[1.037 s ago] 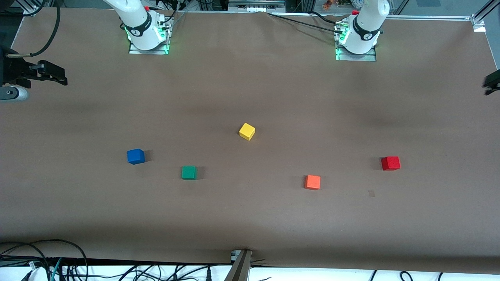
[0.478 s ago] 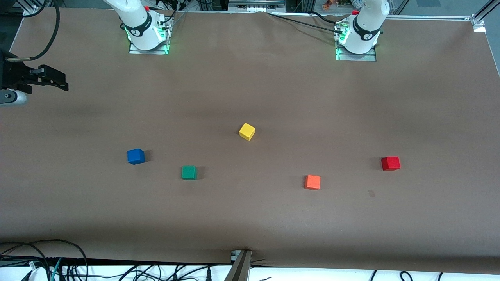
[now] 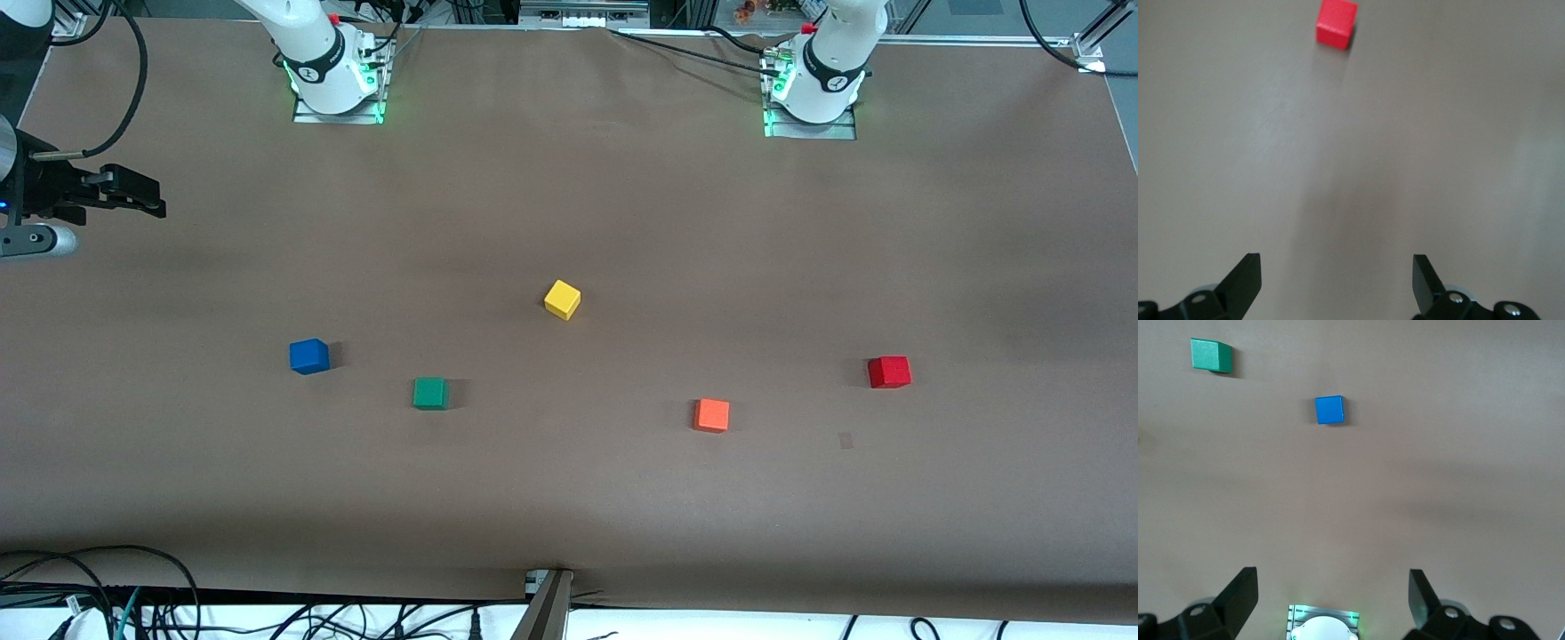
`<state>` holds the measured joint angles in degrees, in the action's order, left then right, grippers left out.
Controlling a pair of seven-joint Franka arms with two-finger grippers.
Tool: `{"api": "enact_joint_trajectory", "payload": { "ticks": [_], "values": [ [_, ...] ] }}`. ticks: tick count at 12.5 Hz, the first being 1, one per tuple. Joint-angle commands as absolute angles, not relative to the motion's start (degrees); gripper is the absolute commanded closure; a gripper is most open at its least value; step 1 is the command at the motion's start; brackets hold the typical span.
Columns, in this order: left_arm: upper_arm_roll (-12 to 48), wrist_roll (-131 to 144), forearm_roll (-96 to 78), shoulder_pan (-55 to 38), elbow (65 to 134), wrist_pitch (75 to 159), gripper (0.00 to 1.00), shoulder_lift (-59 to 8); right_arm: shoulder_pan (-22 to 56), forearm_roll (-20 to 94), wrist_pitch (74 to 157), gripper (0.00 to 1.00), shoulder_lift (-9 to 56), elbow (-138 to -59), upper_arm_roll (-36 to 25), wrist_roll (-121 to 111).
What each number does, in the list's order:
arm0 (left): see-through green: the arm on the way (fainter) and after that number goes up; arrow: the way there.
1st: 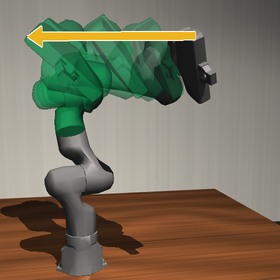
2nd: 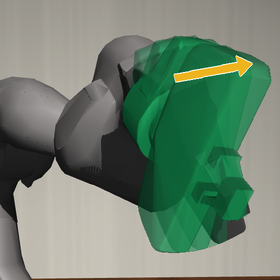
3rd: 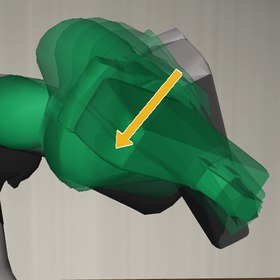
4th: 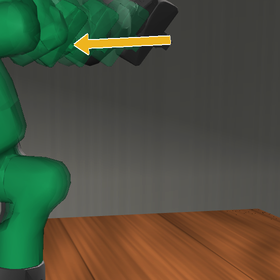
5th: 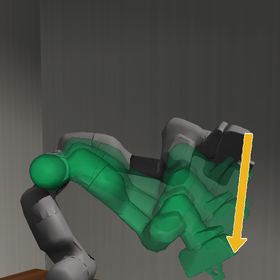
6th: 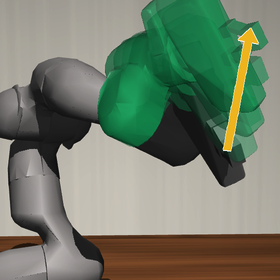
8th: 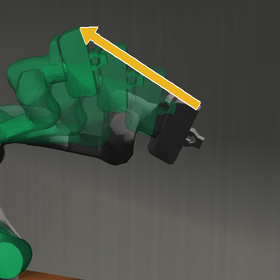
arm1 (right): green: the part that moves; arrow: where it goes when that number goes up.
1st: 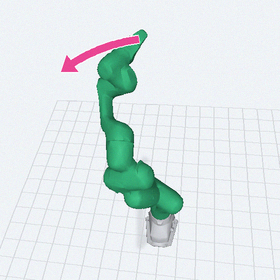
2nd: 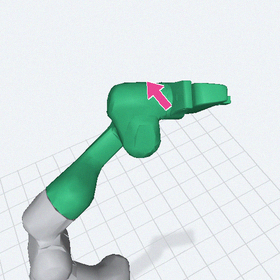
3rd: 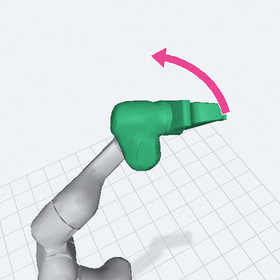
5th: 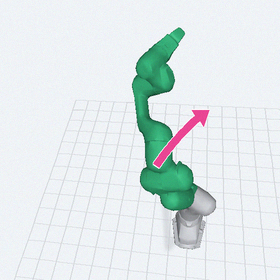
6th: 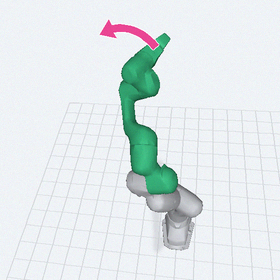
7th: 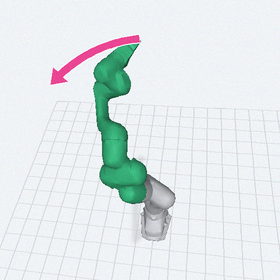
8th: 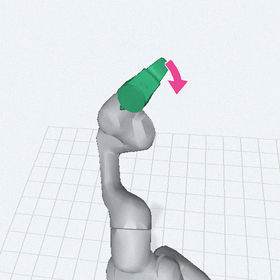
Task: Pass red block to right arm, stack on blue
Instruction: 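Lower the left gripper toward the red cube while the right gripper extends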
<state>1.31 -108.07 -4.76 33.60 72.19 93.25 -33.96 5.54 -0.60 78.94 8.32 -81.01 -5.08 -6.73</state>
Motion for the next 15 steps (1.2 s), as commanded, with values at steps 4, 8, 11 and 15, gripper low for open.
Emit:
{"api": "enact_joint_trajectory", "payload": {
  "ticks": [4, 8, 11, 15],
  "values": [
    [2.28, -127.42, -22.91, 36.65, 68.99, 91.67, 0.0, -46.3, 5.89, 0.88, 78.84, 0.0, 9.49, -80.86, -4.66, -6.59],
    [2.64, -134.81, -33.55, 36.04, 68.82, 90.0, 0.0, -53.69, 6.06, 0.88, 79.62, 0.0, 9.93, -80.68, -4.4, -7.12],
    [2.81, -137.79, -39.71, 35.34, 68.73, 88.86, 0.0, -57.65, 6.94, 0.79, 79.64, 0.0, 10.81, -80.59, -4.39, -6.86],
    [2.81, -141.15, -47.27, 34.28, 66.98, 85.52, 0.0, -63.01, 6.15, 0.7, 80.16, 0.0, 12.47, -80.51, -4.83, -7.38]
  ]
}}
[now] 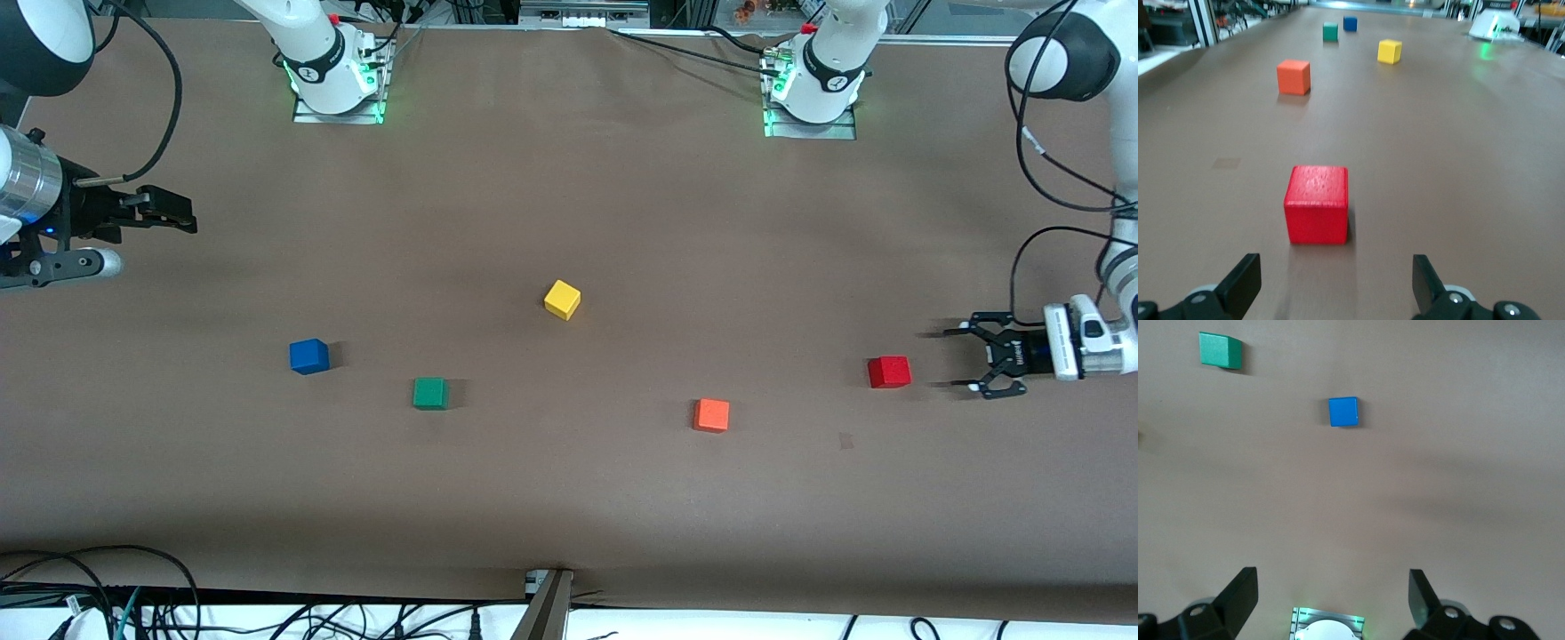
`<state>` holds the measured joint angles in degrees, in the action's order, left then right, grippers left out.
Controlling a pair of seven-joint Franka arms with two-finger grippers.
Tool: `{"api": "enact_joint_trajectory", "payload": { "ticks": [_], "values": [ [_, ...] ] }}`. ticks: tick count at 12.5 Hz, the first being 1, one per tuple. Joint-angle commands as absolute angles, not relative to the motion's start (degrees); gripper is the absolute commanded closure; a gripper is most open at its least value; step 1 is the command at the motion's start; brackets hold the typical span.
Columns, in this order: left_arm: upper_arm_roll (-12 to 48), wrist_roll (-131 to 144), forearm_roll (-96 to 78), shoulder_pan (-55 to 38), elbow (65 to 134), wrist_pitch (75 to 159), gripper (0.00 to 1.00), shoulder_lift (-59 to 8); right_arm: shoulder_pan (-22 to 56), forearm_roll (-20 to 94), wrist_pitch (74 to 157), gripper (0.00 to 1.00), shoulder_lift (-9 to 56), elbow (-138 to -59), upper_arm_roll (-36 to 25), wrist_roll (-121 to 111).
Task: Pass red block to right arm, stack on blue
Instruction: 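Lower the left gripper toward the red cube while the right gripper extends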
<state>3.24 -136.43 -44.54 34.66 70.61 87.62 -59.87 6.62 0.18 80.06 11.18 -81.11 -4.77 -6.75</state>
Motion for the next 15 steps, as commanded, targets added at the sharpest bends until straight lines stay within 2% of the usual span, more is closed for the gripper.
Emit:
{"api": "enact_joint_trajectory", "payload": {
  "ticks": [1, 9, 11, 15],
  "values": [
    [2.81, -141.24, -47.81, 34.28, 66.36, 85.0, 0.0, -63.89, 6.15, 0.7, 80.24, 0.0, 12.74, -80.51, -4.83, -7.3],
    [4.57, -146.15, -50.54, 33.66, 64.16, 84.02, 0.0, -68.73, 6.33, 1.4, 82.7, 0.0, 13.36, -80.42, -4.75, -6.33],
    [4.48, -147.48, -52.12, 32.96, 64.16, 84.29, 0.0, -69.6, 5.98, 6.31, 82.88, 0.0, 14.23, -80.42, -5.1, -6.15],
    [4.48, -147.48, -53.0, 31.82, 64.25, 84.38, 0.0, -69.78, 6.59, 8.34, 85.95, 0.0, 15.82, -80.51, -4.83, -6.15]
  ]
}}
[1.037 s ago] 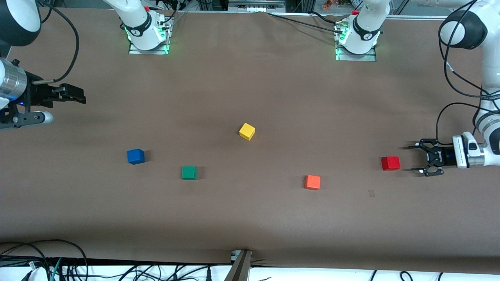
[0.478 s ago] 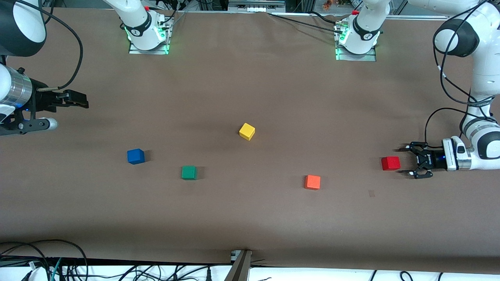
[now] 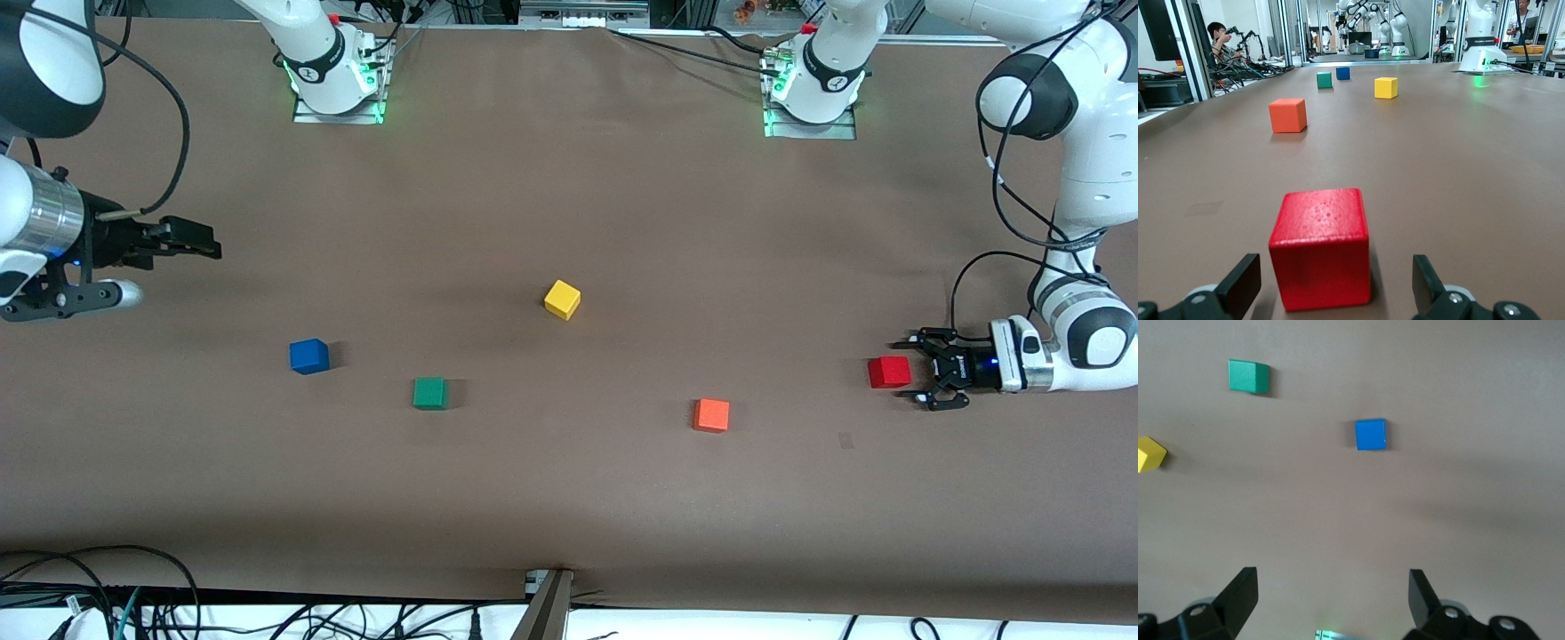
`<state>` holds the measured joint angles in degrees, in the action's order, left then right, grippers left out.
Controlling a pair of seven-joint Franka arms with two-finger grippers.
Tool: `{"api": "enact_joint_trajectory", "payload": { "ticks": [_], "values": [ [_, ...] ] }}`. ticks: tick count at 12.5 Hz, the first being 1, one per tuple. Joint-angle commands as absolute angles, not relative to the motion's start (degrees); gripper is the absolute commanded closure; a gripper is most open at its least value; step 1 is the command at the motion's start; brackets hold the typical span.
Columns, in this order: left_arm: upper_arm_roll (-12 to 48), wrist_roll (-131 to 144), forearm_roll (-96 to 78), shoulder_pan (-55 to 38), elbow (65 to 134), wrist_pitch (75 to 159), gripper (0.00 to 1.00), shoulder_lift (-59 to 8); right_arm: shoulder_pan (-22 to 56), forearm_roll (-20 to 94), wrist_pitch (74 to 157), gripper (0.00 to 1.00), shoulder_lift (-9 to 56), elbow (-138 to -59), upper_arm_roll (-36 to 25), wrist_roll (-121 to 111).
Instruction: Pass red block to right arm, stack on blue
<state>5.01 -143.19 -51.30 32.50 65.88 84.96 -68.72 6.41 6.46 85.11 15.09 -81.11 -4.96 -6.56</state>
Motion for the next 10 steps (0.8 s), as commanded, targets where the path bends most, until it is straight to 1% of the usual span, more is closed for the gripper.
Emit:
{"api": "enact_joint_trajectory", "payload": {
  "ticks": [1, 3, 4, 5, 6, 7, 8, 10],
  "values": [
    [4.48, -147.48, -53.0, 31.73, 64.25, 84.38, 0.0, -69.79, 6.5, 10.52, 86.13, 0.0, 15.91, -80.51, -4.83, -6.15],
    [4.48, -147.92, -53.0, 31.64, 64.25, 84.2, 0.0, -69.79, 6.24, 13.35, 86.13, 0.0, 16.61, -80.51, -4.92, -6.15],
    [4.48, -147.92, -52.91, 31.55, 64.25, 84.2, 0.13, -69.79, 6.24, 14.23, 86.22, 0.0, 17.05, -80.51, -4.92, -6.15],
    [4.4, -147.83, -52.82, 31.55, 64.25, 84.29, 0.44, -69.79, 6.33, 15.98, 86.22, 0.0, 17.4, -80.51, -4.92, -6.15],
    [4.39, -147.75, -52.82, 31.55, 64.34, 84.29, 0.73, -69.79, 6.24, 18.0, 86.22, 0.0, 18.1, -80.51, -4.92, -6.15],
    [4.39, -147.66, -52.82, 31.55, 64.42, 84.29, 0.96, -69.87, 6.15, 19.93, 86.22, 0.0, 18.45, -80.51, -4.92, -6.15],
    [4.39, -147.57, -52.82, 31.55, 64.42, 84.29, 1.0, -69.87, 6.07, 21.6, 86.39, 0.0, 18.89, -80.42, -5.01, -6.15],
    [4.48, -147.22, -53.09, 31.47, 64.51, 84.37, 1.0, -69.87, 6.15, 26.34, 88.58, 0.0, 19.59, -80.51, -4.92, -6.15]
  ]
}}
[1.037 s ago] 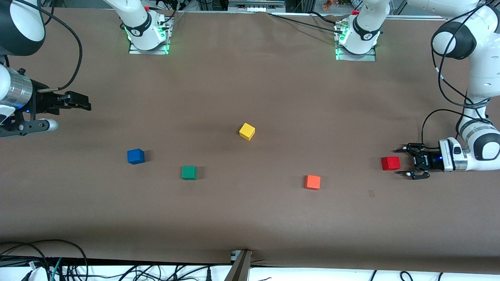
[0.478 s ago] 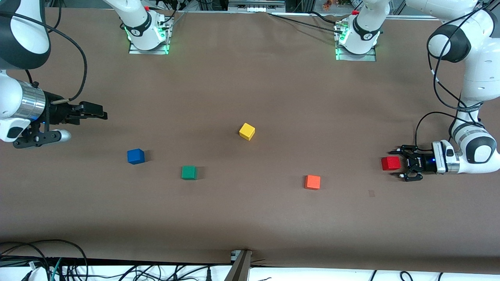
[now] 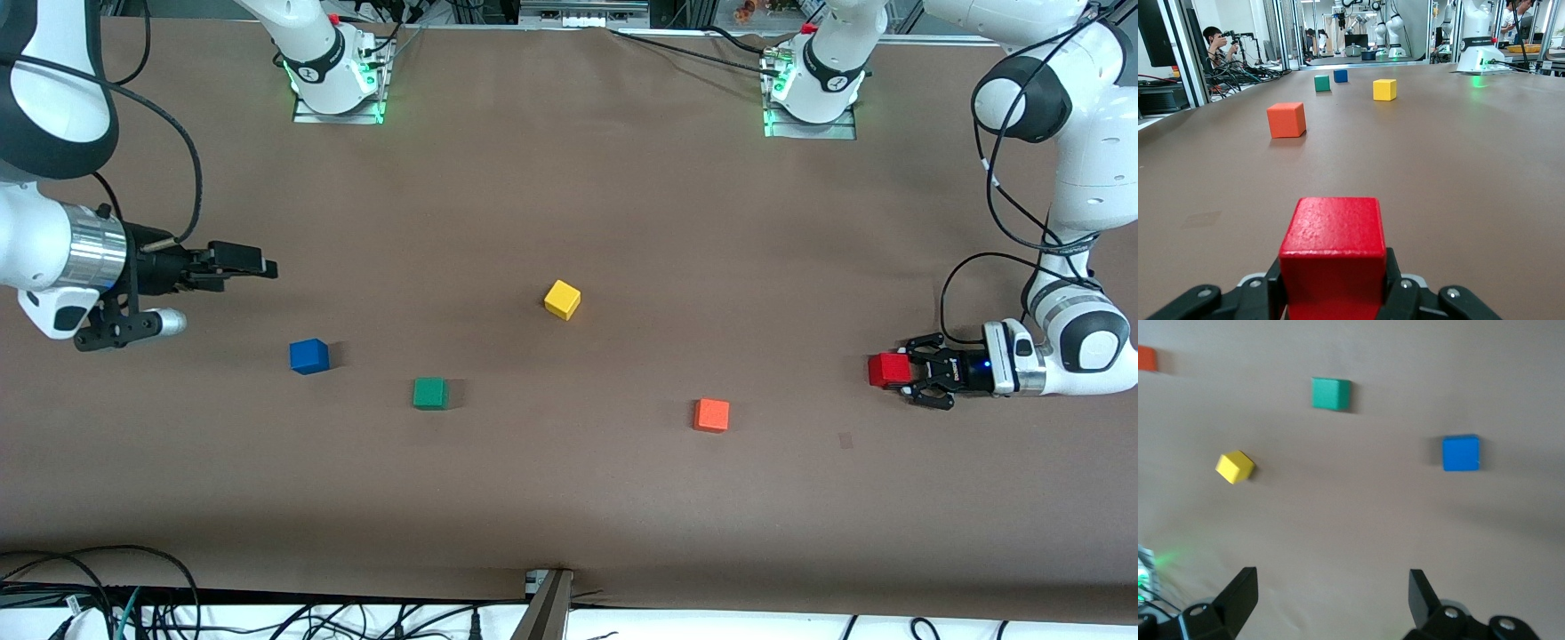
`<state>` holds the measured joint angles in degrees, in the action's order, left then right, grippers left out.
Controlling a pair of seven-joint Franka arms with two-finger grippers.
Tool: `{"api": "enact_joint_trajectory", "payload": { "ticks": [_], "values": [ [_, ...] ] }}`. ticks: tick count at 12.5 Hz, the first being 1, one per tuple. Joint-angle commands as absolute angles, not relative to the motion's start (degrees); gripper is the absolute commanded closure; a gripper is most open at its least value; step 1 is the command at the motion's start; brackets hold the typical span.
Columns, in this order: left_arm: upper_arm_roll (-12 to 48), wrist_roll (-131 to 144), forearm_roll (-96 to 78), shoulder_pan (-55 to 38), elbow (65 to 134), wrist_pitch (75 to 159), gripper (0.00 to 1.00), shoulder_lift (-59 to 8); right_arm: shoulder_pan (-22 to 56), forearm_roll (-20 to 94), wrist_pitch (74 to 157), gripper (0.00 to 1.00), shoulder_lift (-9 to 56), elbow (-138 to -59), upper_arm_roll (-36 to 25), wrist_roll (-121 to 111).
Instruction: Pass red block to right arm, stack on blue
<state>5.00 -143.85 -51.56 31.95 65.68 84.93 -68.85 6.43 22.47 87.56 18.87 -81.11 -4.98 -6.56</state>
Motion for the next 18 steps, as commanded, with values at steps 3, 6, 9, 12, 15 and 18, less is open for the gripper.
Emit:
{"api": "enact_joint_trajectory", "payload": {
  "ticks": [3, 6, 9, 12, 15, 18],
  "values": [
    [5.27, -144.76, -53.52, 29.28, 64.42, 83.76, 1.0, -69.0, 6.15, 34.25, 88.77, 0.0, 21.79, -80.51, -4.92, -6.24],
    [10.97, -140.55, -54.31, 27.86, 65.39, 82.62, 1.0, -68.99, 6.06, 40.07, 88.94, 0.0, 23.9, -80.51, -5.01, -6.33],
    [16.42, -139.92, -57.9, 24.79, 66.79, 82.44, 1.0, -68.91, 6.06, 45.68, 90.79, 0.0, 24.87, -80.86, -5.01, -6.24],
    [19.33, -140.36, -63.0, 17.61, 67.24, 82.79, 1.0, -68.91, 6.15, 55.7, 91.66, 0.0, 25.83, -80.95, -5.01, -6.42],
    [19.34, -138.52, -75.01, 8.9, 67.24, 84.28, 1.0, -68.29, 6.94, 60.89, 94.39, 0.0, 27.33, -81.04, -4.48, -6.76],
    [19.42, -136.68, -85.39, 1.78, 67.59, 91.3, 1.0, -67.5, 9.22, 63.79, 96.59, 0.0, 28.39, -81.91, -4.39, -6.6]
  ]
}}
